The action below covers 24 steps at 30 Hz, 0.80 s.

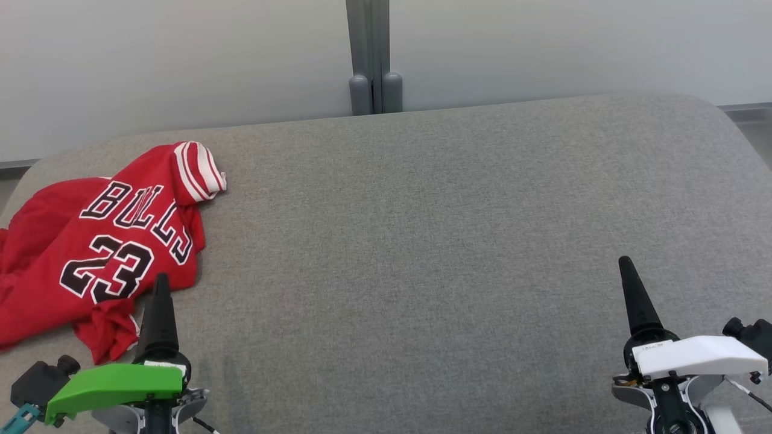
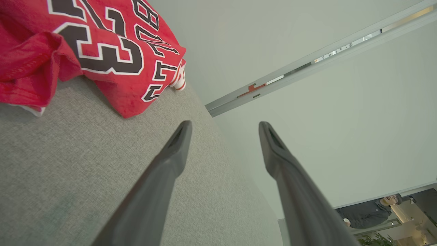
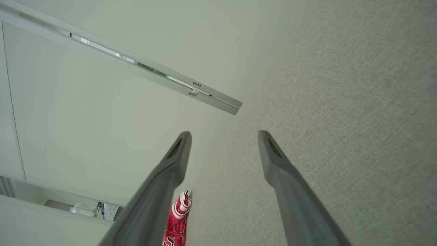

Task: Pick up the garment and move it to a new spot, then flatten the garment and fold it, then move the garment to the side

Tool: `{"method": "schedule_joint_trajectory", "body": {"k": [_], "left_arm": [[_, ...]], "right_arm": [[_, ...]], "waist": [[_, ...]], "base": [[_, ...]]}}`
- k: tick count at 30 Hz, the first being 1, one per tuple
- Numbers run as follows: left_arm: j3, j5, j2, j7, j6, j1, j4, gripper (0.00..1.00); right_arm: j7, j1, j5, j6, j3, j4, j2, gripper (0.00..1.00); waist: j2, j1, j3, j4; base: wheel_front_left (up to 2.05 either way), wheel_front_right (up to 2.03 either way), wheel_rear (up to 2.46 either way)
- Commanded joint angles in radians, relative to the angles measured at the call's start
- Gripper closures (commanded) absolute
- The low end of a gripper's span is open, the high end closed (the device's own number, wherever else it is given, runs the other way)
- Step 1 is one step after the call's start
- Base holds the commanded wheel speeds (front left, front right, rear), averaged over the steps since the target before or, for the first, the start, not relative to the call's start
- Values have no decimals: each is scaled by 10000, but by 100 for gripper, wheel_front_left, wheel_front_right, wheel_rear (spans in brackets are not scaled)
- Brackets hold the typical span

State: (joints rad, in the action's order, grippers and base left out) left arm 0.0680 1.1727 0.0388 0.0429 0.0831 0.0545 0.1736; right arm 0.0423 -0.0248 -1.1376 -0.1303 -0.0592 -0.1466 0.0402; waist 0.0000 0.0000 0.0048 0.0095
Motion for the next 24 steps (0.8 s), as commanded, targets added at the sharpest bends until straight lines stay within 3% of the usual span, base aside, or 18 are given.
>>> {"method": "schedule_joint_trajectory", "body": {"k": [1, 24], "left_arm": [[-13, -349, 73, 99, -39, 62, -191, 0], [-429, -4731, 123, 831, -215, -200, -492, 0]], "right_arm": [[108, -24, 364, -2, 37, 242, 56, 0], [834, 294, 3689, -4, 519, 790, 252, 0]], "waist": [[0, 0, -3, 3], [0, 0, -40, 107]], "base": [[0, 0, 0], [0, 0, 0]]}}
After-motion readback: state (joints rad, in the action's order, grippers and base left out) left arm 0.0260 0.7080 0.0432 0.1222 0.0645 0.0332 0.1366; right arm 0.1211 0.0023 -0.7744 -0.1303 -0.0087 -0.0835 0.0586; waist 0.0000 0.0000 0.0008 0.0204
